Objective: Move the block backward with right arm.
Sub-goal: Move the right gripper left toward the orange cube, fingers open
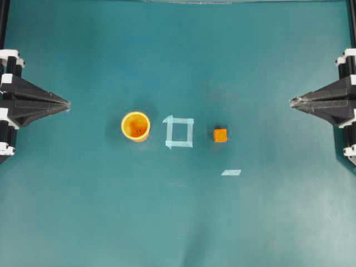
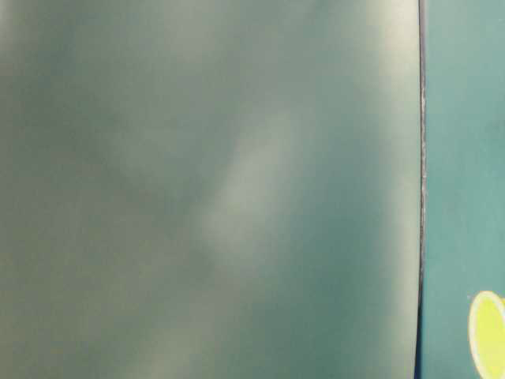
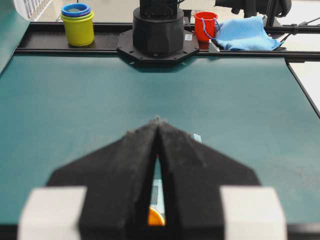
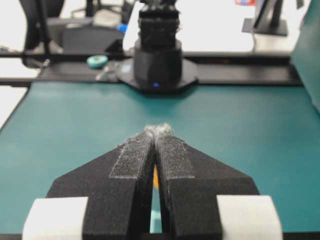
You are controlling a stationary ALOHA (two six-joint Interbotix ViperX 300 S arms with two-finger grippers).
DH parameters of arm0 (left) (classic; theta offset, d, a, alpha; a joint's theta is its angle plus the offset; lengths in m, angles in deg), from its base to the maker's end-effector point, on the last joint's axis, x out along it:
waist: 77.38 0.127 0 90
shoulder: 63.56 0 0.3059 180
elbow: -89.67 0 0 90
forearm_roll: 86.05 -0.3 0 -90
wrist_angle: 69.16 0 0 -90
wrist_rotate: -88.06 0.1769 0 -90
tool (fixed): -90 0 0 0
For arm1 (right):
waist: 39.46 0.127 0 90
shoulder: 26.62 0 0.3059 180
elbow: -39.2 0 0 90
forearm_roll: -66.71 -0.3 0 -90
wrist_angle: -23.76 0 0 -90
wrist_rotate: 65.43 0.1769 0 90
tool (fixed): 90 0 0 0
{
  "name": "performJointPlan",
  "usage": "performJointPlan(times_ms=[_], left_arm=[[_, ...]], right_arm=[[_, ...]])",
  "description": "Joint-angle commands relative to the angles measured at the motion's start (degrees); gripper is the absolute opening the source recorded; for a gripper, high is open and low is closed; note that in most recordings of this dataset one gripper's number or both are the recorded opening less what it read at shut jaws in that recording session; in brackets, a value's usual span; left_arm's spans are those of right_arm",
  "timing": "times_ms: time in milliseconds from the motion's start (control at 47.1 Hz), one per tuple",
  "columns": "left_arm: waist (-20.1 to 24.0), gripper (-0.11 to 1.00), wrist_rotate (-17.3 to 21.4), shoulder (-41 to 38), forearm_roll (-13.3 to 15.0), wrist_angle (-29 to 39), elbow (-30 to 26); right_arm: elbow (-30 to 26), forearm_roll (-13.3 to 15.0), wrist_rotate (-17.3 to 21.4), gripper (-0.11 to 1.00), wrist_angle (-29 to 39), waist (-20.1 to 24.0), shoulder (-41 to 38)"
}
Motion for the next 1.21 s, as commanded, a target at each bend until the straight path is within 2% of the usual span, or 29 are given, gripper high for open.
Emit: performJointPlan(times_ms=[0, 467, 722, 786, 892, 998, 1062, 1189], left_arm=[[0.0, 0.0, 0.53, -0.53, -0.79, 0.09, -2.72], [0.0, 0.0, -0.62, -1.14, -0.79, 3.08, -2.99], [0.0, 0.0, -0.62, -1.14, -0.79, 3.87, -3.08], [0.0, 0.0, -0.7, -1.14, -0.79, 3.87, -3.08], [0.0, 0.0, -0.62, -1.14, -0.79, 3.96, -3.08], [0.0, 0.0, -0.7, -1.14, -0.79, 3.87, -3.08], [0.0, 0.0, -0.7, -1.14, -0.79, 3.87, -3.08], [0.0, 0.0, -0.7, -1.14, -0.79, 3.96, -3.08]], right_arm=[[-1.32, -0.18, 0.62, 0.0, -0.44, -0.18, -0.35], [-2.72, -1.32, 0.62, 0.0, -0.09, -0.62, -2.29], [-4.75, -1.93, 1.14, 0.01, 0.26, -0.79, -6.5], [-5.19, -2.55, 1.41, 0.09, 0.97, -1.14, -8.0], [-6.77, -3.78, 1.93, 0.29, 2.81, -2.11, -10.72], [-8.53, -3.78, 2.11, 0.48, 5.19, -2.9, -13.71], [-9.49, -3.78, 2.11, 0.53, 6.68, -3.08, -15.91], [-10.55, -3.78, 2.11, 0.54, 8.7, -3.08, -20.13]])
